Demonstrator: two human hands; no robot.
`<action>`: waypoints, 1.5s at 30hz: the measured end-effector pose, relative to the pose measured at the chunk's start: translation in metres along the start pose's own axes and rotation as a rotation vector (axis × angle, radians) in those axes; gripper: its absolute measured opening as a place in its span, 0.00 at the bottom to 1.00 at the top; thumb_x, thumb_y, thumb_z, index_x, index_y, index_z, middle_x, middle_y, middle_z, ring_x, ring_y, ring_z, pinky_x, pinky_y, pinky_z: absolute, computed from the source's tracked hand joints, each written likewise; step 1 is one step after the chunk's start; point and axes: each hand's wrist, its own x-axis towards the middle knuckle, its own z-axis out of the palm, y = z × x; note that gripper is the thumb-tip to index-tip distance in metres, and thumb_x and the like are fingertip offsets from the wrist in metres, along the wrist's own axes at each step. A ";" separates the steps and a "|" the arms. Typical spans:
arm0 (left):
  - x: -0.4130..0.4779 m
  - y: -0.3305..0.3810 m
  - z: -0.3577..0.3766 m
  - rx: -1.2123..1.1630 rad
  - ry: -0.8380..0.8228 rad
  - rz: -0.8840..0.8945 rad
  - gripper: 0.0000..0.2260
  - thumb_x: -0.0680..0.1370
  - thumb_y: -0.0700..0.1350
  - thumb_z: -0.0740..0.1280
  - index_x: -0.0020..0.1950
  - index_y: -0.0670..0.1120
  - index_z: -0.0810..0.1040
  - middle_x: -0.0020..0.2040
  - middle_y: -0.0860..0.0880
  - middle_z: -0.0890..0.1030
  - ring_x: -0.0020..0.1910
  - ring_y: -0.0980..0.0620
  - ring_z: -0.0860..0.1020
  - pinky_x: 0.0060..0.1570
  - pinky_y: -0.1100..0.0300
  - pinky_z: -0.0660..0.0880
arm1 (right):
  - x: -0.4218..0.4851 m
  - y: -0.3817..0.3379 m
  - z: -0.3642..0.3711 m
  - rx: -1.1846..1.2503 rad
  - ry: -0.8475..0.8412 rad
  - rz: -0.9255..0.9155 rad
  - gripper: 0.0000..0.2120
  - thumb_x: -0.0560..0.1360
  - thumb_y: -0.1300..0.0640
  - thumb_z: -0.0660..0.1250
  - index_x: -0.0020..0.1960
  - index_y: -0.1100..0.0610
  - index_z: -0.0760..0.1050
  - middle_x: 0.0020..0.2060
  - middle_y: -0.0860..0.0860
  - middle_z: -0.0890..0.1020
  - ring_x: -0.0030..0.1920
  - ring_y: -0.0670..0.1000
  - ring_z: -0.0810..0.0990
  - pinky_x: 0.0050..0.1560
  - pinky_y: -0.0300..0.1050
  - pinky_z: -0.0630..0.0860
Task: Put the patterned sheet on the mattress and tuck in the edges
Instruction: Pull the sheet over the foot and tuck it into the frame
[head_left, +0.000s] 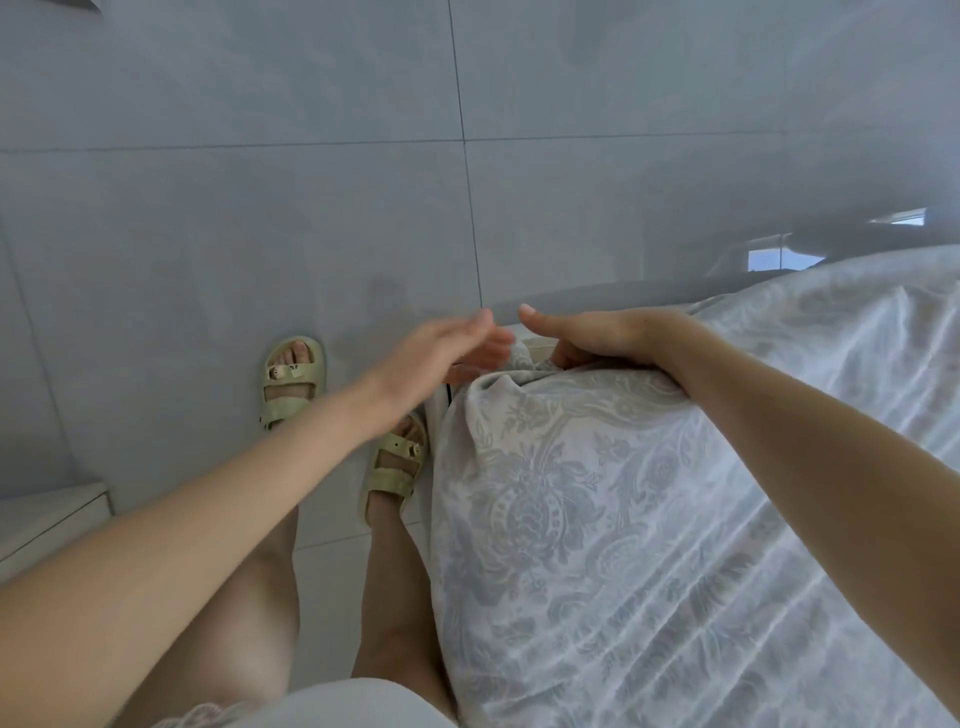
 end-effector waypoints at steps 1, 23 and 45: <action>-0.002 -0.003 0.010 0.042 -0.112 -0.053 0.23 0.81 0.60 0.51 0.58 0.49 0.79 0.58 0.52 0.80 0.60 0.55 0.77 0.63 0.58 0.70 | 0.001 0.000 0.000 -0.005 -0.011 0.001 0.47 0.67 0.22 0.45 0.51 0.60 0.82 0.45 0.56 0.84 0.45 0.54 0.82 0.59 0.53 0.75; -0.041 -0.039 -0.023 0.139 0.123 -0.498 0.36 0.76 0.69 0.44 0.51 0.44 0.80 0.48 0.45 0.81 0.48 0.47 0.80 0.55 0.50 0.76 | -0.010 0.021 0.015 -0.112 0.260 -0.170 0.44 0.60 0.18 0.41 0.47 0.47 0.82 0.50 0.47 0.82 0.53 0.50 0.79 0.66 0.56 0.68; 0.016 -0.019 0.001 -0.133 0.215 -0.417 0.37 0.77 0.68 0.44 0.56 0.40 0.79 0.49 0.43 0.82 0.49 0.46 0.81 0.53 0.51 0.77 | 0.022 -0.017 0.008 -0.190 0.002 0.002 0.46 0.65 0.21 0.44 0.50 0.55 0.83 0.45 0.53 0.86 0.48 0.53 0.84 0.57 0.50 0.75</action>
